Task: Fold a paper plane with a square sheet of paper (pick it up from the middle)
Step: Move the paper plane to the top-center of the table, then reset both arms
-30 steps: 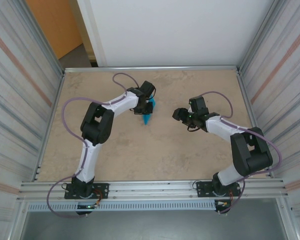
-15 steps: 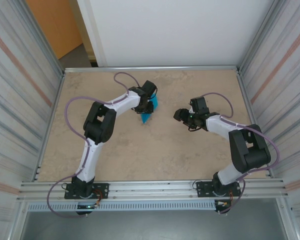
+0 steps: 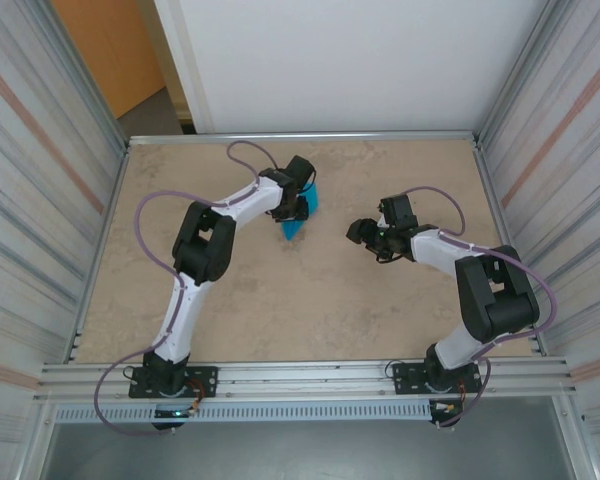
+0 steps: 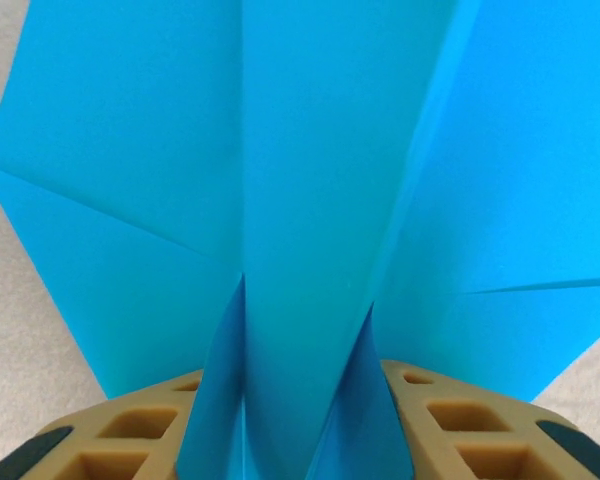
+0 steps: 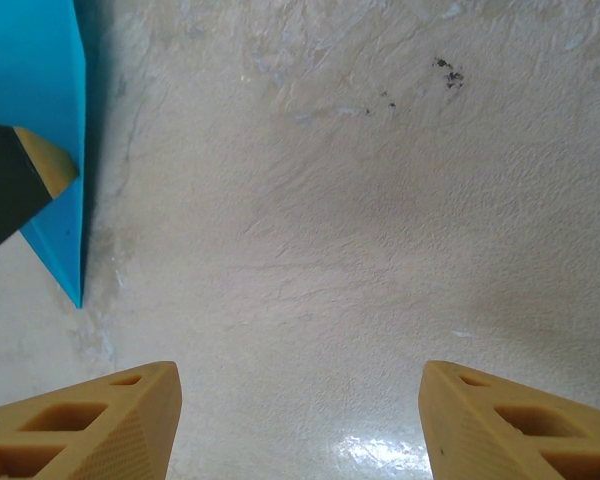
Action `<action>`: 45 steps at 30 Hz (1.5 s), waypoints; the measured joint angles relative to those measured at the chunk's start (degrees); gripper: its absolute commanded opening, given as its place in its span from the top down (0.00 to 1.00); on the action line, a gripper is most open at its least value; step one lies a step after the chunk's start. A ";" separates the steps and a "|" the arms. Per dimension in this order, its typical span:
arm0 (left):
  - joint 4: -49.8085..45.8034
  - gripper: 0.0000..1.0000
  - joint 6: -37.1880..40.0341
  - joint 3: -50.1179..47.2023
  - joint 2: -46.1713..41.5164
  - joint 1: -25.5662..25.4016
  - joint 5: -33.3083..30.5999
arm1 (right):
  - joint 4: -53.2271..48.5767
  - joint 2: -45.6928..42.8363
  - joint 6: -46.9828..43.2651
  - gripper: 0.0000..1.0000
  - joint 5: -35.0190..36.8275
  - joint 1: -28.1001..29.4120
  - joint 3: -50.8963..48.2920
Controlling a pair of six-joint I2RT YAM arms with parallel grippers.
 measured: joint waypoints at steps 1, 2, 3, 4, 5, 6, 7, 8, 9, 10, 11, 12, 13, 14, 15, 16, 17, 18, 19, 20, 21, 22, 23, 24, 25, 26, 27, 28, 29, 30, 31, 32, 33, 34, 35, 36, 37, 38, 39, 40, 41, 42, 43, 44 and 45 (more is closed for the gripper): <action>0.00 0.57 -0.46 0.22 0.11 0.20 -0.09 | -0.04 0.17 0.00 0.36 -0.04 -0.02 0.07; 0.00 0.57 -1.14 0.48 0.31 0.46 -0.24 | -0.13 0.44 0.00 0.36 -0.11 -0.02 0.28; 0.00 0.57 -1.55 0.70 0.46 0.68 -0.24 | -0.13 0.66 0.00 0.36 -0.11 -0.02 0.44; 0.00 0.57 -2.05 0.98 0.61 0.87 -0.26 | -0.15 0.85 0.00 0.36 -0.11 -0.02 0.66; 0.00 0.56 -2.56 1.27 0.74 1.07 -0.42 | -0.15 0.94 0.00 0.36 -0.13 -0.07 0.79; 0.04 0.56 -2.82 1.42 0.85 1.18 -0.66 | -0.13 0.94 0.00 0.36 -0.13 -0.09 0.85; 0.02 0.56 -3.02 1.57 0.92 1.20 -0.81 | -0.20 0.94 0.00 0.36 -0.13 -0.22 0.96; 0.02 0.55 -3.17 1.68 0.96 1.20 -0.87 | -0.26 0.94 0.00 0.36 -0.13 -0.33 1.07; 0.02 0.55 -3.19 1.70 0.96 1.20 -0.85 | -0.37 0.94 0.00 0.36 -0.13 -0.44 1.18; 0.02 0.54 -3.19 1.70 0.96 1.20 -0.85 | -0.50 0.94 0.00 0.36 -0.13 -0.57 1.38; 0.00 0.54 -3.17 1.81 0.96 1.20 -0.87 | -0.66 0.94 0.00 0.36 -0.13 -0.70 1.64; -0.02 0.53 -3.15 1.90 0.96 1.20 -0.81 | -0.85 0.94 -0.02 0.36 -0.11 -0.79 1.88; -0.02 0.52 -3.13 1.92 0.96 1.20 -0.72 | -1.07 0.94 -0.02 0.36 -0.11 -0.87 2.19; -0.02 0.52 -3.02 1.97 0.94 1.20 -0.61 | -1.42 0.94 -0.13 0.36 -0.11 -1.01 2.54; -0.07 0.51 -2.93 2.01 0.94 1.20 -0.57 | -1.68 0.92 -0.20 0.35 -0.09 -1.09 2.84; -0.07 0.51 -2.91 2.01 0.83 1.20 -0.37 | -2.10 0.83 -0.37 0.35 -0.09 -1.31 3.19; -0.28 0.50 -2.91 2.01 0.66 1.20 -0.09 | -2.69 0.70 -0.68 0.35 -0.09 -1.51 3.63; -0.59 0.49 -2.91 2.01 0.39 1.20 0.09 | -3.21 0.46 -1.05 0.34 0.07 -1.75 3.93; -1.05 0.48 -2.91 2.01 -0.15 1.20 0.31 | -3.85 -0.02 -1.42 0.34 0.11 -2.05 4.35; -1.33 0.47 -2.89 1.95 -0.85 1.20 0.33 | -4.48 -0.63 -1.68 0.34 0.28 -2.38 4.74; -1.51 0.46 -2.84 1.81 -1.97 1.20 0.42 | -5.25 -1.36 -2.16 0.33 0.48 -2.78 5.27; -1.55 0.44 -2.71 1.66 -3.28 1.20 0.46 | -6.01 -2.19 -2.75 0.33 0.87 -3.17 5.86; -1.51 0.43 -2.56 1.38 -4.87 1.20 0.46 | -6.73 -2.91 -3.13 0.32 1.31 -3.50 6.38; -1.29 0.42 -2.49 0.66 -6.93 1.20 0.46 | -7.43 -4.00 -3.80 0.32 1.86 -3.87 6.88; -1.09 0.41 -2.40 -0.59 -9.66 1.20 0.44 | -8.22 -5.29 -4.44 0.31 2.47 -4.22 7.30; -0.72 0.39 -2.29 -1.97 -12.11 1.20 0.42 | -8.87 -6.47 -4.90 0.30 3.10 -4.50 7.54; -0.09 0.37 -2.08 -4.00 -15.39 1.20 0.28 | -9.46 -8.07 -5.60 0.29 3.80 -4.79 7.63; 0.59 0.35 -1.88 -6.32 -18.91 1.27 0.22 | -10.34 -9.77 -6.21 0.28 4.81 -4.94 7.69; 1.36 0.32 -1.62 -8.57 -22.08 1.33 0.17 | -11.06 -11.32 -6.86 0.26 5.70 -5.20 7.69; 2.27 0.28 -1.36 -11.41 -25.68 1.49 0.00 | -11.91 -13.00 -7.63 0.24 6.84 -5.29 7.72; 3.13 0.23 -1.07 -14.23 -29.05 1.70 -0.33 | -12.81 -14.78 -8.48 0.21 8.17 -5.42 7.72; 4.17 0.18 -0.59 -16.79 -31.78 1.92 -0.74 | -13.60 -16.31 -9.16 0.15 9.31 -5.53 7.72; 5.40 0.14 -0.04 -20.20 -35.08 2.27 -1.53 | -14.29 -18.18 -10.19 0.05 10.84 -5.66 7.72; 6.64 0.09 0.63 -23.96 -38.32 2.69 -2.38 | -14.71 -20.20 -11.17 0.01 12.55 -5.86 7.67; 7.87 0.06 1.53 -27.50 -41.18 3.08 -3.28 | -14.88 -22.12 -12.13 0.01 14.23 -6.08 7.48; 9.03 0.02 2.47 -31.50 -44.33 3.48 -4.33 | -14.88 -24.41 -13.05 0.01 16.20 -6.40 7.02; 10.29 0.01 3.54 -34.91 -46.86 3.80 -5.33 | -14.91 -26.34 -13.68 0.01 17.94 -6.71 6.51; 11.56 0.01 4.61 -38.86 -49.81 4.22 -6.54 | -14.88 -28.48 -14.60 0.01 20.06 -7.19 5.79; 12.85 0.01 5.62 -42.64 -52.63 4.68 -7.80 | -14.86 -30.36 -15.26 0.01 22.29 -7.78 5.01; 14.01 0.01 6.51 -45.83 -54.97 5.25 -8.90 | -14.80 -31.69 -15.91 0.01 24.26 -8.44 4.17; 15.08 0.01 7.30 -48.96 -57.29 5.90 -9.90 | -14.82 -32.87 -16.46 0.01 26.34 -9.22 3.19; 16.48 0.01 8.11 -52.02 -59.49 6.62 -11.02 | -14.71 -33.64 -16.79 0.01 28.26 -10.12 2.14; 17.90 0.01 8.79 -54.42 -61.27 7.37 -11.98 | -14.36 -33.94 -17.05 0.01 29.77 -10.84 1.20; 19.52 0.01 9.62 -57.29 -63.25 8.44 -13.07 | -13.60 -34.03 -17.51 0.01 31.52 -11.74 -0.15; 21.57 0.01 10.38 -60.24 -65.16 9.57 -14.29 | -12.79 -34.07 -17.88 0.01 33.11 -12.66 -1.68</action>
